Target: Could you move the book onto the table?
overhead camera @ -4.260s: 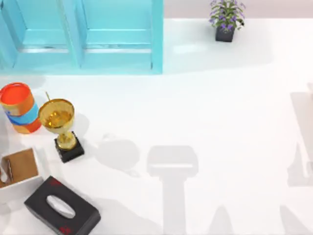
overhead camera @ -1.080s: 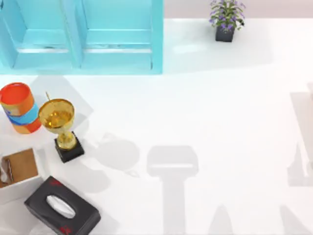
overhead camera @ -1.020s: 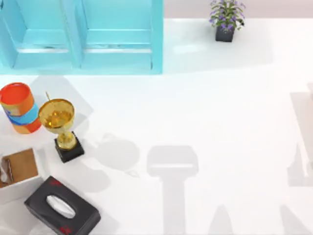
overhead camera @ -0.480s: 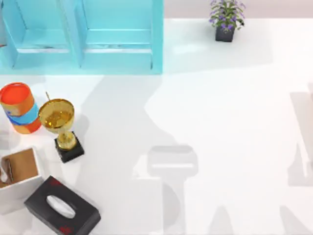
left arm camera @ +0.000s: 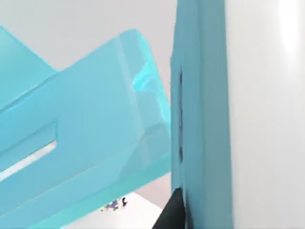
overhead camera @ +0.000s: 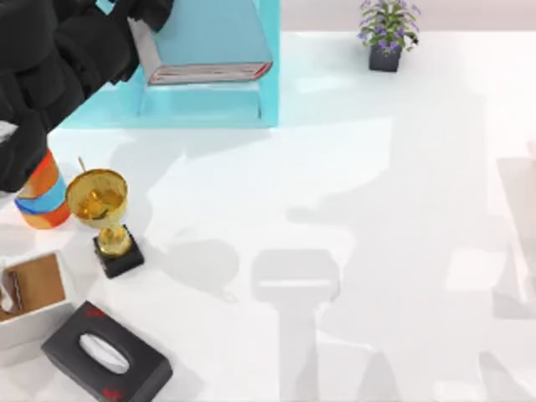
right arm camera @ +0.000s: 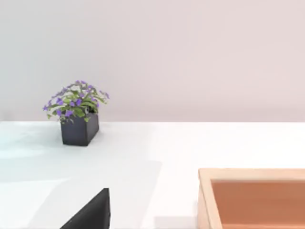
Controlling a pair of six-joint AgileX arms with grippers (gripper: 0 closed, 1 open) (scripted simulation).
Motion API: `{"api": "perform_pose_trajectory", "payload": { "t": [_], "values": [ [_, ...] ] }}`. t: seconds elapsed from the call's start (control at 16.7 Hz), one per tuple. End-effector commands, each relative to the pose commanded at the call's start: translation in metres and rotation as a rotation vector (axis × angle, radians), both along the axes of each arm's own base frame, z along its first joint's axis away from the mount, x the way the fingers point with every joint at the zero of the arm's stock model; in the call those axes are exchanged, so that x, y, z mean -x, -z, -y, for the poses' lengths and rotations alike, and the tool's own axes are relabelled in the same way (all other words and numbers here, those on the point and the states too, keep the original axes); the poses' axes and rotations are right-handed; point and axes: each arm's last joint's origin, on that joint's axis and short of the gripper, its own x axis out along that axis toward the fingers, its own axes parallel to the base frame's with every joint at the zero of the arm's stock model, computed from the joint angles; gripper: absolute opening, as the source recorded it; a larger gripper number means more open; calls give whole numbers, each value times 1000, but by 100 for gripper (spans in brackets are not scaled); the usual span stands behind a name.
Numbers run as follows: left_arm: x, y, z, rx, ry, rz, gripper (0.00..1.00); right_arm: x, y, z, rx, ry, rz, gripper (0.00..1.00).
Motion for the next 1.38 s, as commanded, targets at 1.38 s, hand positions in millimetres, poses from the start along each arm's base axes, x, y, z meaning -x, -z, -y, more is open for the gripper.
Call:
{"api": "perform_pose_trajectory", "payload": {
  "t": [1.38],
  "values": [
    [119, 115, 211, 485, -603, -352, 0, 0, 0, 0, 0, 0, 0, 100]
  ]
}}
